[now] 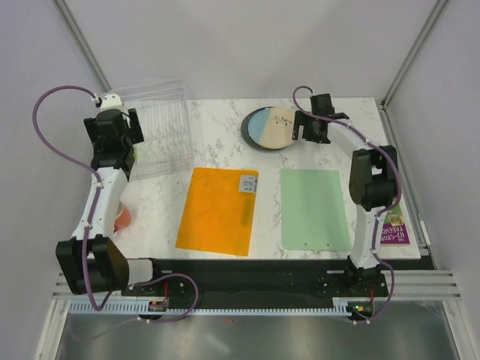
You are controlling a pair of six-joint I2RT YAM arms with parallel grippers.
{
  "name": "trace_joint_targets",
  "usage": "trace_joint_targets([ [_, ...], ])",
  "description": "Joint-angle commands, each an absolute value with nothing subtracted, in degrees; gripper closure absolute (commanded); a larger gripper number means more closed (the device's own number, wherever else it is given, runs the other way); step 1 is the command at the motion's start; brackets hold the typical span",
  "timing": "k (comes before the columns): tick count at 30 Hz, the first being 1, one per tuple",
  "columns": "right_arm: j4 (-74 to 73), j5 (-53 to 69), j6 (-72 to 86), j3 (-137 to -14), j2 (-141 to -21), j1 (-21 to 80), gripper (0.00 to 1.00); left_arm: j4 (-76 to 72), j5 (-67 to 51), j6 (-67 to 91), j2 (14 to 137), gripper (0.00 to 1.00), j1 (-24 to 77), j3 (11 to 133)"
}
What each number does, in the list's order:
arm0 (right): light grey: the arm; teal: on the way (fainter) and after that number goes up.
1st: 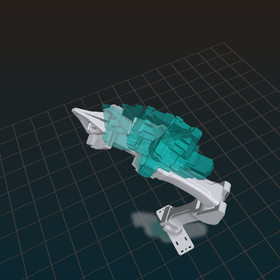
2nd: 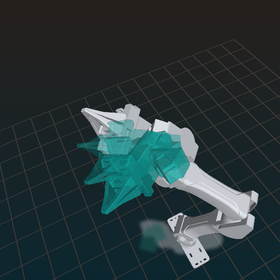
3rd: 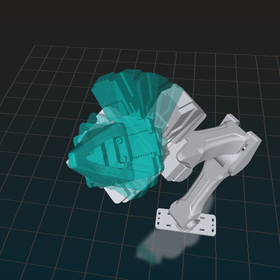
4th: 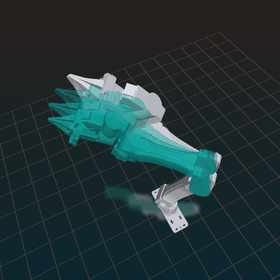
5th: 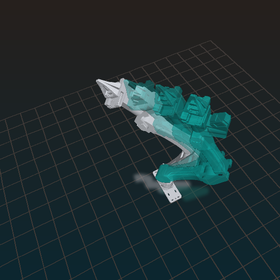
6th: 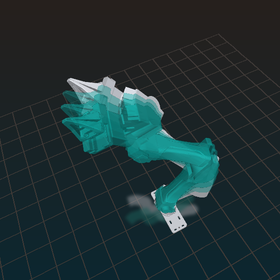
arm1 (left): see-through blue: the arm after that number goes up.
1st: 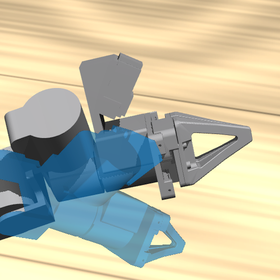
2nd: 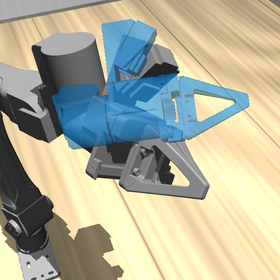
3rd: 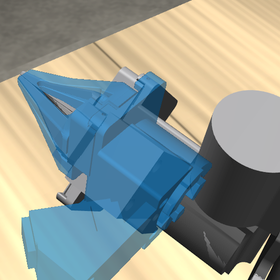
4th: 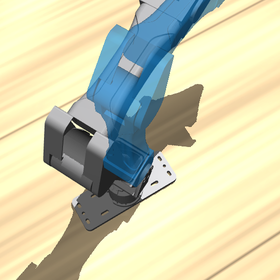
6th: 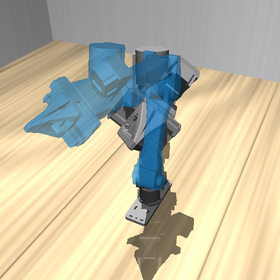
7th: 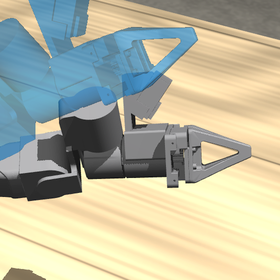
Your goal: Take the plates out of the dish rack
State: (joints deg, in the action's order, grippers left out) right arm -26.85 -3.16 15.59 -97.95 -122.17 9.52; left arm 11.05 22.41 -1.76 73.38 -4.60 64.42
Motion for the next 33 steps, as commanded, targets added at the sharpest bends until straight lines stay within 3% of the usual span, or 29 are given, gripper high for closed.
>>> trace_joint_targets([
  [1,-22.3,-0.6,16.7,-90.6,-110.0,9.6,0.02,8.7,27.8,-1.0,79.1,0.00,-8.8,68.0],
  [9,-17.6,3.9,18.0,-78.9,-98.7,9.5,0.02,6.7,19.4,2.5,87.4,0.07,-12.7,69.9],
  [27,-12.1,8.5,17.8,-70.9,-100.5,9.5,0.02,2.3,17.8,4.0,98.7,0.11,-14.1,73.3],
  [29,-11.9,8.5,17.8,-70.5,-100.2,9.6,0.02,2.2,17.8,4.2,99.9,0.17,-14.0,73.9],
  [32,-11.8,8.6,17.8,-70.1,-100.2,9.5,0.03,1.9,17.5,4.2,101.0,0.34,-14.0,74.8],
  [33,-11.8,8.6,17.8,-70.1,-100.0,9.4,0.04,1.8,17.4,4.3,101.2,0.45,-14.0,75.1],
])
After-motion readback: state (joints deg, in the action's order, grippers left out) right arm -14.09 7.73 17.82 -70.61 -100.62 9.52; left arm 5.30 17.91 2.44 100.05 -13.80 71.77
